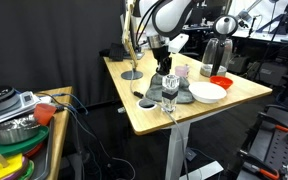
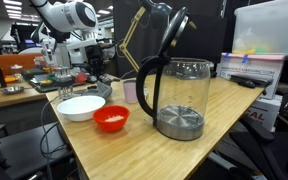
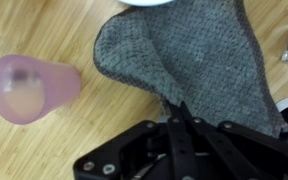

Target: Fold the cloth on the table

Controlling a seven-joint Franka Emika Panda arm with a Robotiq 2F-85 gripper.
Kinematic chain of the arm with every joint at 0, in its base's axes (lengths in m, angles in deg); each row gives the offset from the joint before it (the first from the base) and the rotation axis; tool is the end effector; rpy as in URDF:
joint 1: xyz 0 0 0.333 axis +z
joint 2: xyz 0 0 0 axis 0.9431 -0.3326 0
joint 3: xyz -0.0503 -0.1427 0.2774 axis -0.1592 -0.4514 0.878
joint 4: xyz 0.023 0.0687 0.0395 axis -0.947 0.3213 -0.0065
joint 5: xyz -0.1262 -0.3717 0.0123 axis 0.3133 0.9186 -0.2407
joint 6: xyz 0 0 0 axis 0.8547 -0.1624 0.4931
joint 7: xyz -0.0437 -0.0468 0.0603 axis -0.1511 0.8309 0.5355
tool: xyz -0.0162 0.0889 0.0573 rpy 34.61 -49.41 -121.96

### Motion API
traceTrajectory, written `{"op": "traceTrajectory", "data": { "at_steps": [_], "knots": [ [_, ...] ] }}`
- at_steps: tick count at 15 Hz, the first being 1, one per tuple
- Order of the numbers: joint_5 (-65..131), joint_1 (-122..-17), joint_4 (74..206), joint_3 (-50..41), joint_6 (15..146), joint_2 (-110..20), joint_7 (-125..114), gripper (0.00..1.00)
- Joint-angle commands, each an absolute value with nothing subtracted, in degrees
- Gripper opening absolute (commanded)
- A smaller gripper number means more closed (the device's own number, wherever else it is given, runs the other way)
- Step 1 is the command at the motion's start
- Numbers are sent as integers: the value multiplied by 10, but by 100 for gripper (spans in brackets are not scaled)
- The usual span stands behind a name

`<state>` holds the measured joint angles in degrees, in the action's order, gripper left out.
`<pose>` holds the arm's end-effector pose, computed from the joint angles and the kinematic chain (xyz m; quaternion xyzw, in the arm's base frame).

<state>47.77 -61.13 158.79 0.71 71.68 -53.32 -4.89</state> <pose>0.5928 0.1031 0.2466 0.9783 0.1514 -0.0723 0.1214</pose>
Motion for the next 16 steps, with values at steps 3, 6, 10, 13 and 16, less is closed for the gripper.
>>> {"op": "traceTrajectory", "data": {
  "at_steps": [3,6,10,13,16],
  "knots": [
    [439,-611,1590,39,640,-524,-86,0],
    [401,-614,1587,53,617,-517,-108,0],
    [368,-614,1585,59,601,-524,-120,0],
    [339,-618,1581,62,585,-535,-136,8],
    [322,-620,1572,62,576,-551,-146,36]
  ]
}}
